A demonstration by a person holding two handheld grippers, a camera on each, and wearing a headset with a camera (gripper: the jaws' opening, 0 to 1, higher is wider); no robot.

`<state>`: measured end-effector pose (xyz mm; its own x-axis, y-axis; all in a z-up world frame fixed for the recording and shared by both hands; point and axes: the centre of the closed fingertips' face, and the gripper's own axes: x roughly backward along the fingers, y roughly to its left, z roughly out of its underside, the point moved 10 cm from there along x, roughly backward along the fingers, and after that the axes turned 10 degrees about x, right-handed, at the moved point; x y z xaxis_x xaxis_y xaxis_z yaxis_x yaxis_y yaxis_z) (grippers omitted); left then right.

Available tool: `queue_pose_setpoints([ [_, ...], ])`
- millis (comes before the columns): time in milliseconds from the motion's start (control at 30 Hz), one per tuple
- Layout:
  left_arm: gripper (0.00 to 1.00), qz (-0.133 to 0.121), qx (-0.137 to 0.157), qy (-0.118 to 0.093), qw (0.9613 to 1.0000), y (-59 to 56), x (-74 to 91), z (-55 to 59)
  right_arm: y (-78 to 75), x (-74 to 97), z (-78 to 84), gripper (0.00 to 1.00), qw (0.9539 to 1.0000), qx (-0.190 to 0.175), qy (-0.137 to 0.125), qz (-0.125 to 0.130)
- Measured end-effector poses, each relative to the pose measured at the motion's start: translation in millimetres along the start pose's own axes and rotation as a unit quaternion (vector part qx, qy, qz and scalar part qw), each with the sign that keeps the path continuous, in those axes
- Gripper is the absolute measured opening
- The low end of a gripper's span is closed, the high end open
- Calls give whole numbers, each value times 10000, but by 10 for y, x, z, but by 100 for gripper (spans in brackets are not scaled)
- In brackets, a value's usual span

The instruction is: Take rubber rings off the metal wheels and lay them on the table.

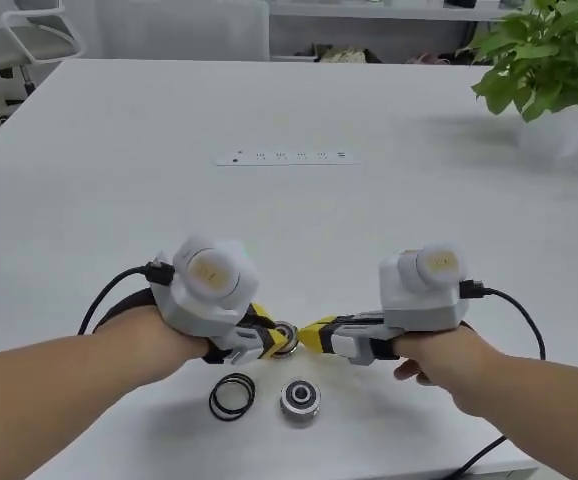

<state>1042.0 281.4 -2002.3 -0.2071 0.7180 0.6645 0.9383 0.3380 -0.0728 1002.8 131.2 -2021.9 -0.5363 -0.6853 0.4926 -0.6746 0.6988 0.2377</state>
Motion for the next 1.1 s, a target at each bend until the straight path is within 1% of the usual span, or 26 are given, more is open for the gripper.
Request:
queue_pose_setpoints([
  [500,8,-20,-29,13,10000,-7,0,-1,40,-22,-22,0,9999,-96,-38,-86],
  [600,8,-22,-31,27,10000,-12,0,-4,80,-50,-52,0,9998,-81,-103,-175],
  [633,8,-25,-22,35,10000,-14,1,-3,77,-53,-72,0,9997,-36,-174,-182],
  [667,8,-33,-22,26,10000,-14,2,-3,79,-51,-76,0,9996,-87,-174,-207],
  [733,8,-44,-15,16,10000,-13,2,-2,75,-43,-69,0,9996,-64,-185,-204],
  [833,8,-50,5,15,10000,-9,0,-4,84,-21,-58,0,9992,-164,-232,-286],
  [967,8,-39,23,16,10000,-4,-2,-8,89,-15,-52,0,9992,-146,-217,-287],
  [1000,8,-44,31,18,10000,-5,-1,-9,88,-14,-43,0,9996,-45,-166,-237],
  [1100,8,-67,55,32,10000,-6,-6,-16,86,-10,-32,0,9997,-19,-130,-213],
])
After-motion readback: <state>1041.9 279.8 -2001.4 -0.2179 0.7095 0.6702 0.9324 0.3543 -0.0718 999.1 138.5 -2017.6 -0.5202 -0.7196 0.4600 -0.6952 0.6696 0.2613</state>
